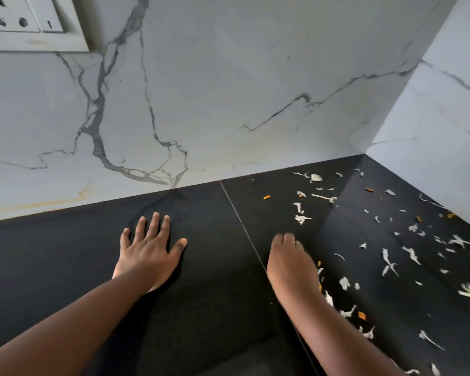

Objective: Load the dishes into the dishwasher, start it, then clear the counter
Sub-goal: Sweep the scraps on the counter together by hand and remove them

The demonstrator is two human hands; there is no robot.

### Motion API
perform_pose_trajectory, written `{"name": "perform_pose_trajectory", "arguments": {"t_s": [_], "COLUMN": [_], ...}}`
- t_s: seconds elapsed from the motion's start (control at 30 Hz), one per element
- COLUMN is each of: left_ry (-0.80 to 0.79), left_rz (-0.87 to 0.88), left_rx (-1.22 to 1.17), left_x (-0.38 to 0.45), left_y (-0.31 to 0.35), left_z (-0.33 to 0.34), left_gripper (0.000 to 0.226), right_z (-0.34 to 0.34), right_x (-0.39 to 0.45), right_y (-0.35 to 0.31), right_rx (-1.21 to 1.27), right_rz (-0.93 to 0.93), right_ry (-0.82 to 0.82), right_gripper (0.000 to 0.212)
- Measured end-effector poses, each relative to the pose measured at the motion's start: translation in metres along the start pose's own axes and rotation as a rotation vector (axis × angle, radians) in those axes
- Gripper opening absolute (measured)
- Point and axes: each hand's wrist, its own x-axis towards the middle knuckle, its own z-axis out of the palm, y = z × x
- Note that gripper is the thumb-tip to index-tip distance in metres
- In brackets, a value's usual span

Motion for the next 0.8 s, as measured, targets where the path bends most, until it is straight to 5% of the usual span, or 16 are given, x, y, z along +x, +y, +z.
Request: {"name": "perform_pose_trajectory", "arguments": {"t_s": [0.2, 0.4, 0.8], "left_ry": [0.006, 0.024, 0.025], "left_rz": [0.000, 0.004, 0.006], "left_rx": [0.008, -0.007, -0.025], "left_x": [0.000, 0.000, 0.000], "left_y": [-0.001, 0.000, -0.002], "left_z": [0.000, 0.001, 0.000], "left_gripper": [0.076, 0.075, 0.074], "right_z": [-0.028, -0.018, -0.001], "right_x": [-0.032, 0.064, 0.181], "right_y": [-0.001, -0.070, -0.077], "right_rx": [-0.001, 0.045, 0.046], "right_rz": [0.011, -0.130, 0.195], "right_ry": [-0.077, 0.057, -0.115], "right_gripper": [0.023, 0.066, 0.119]}}
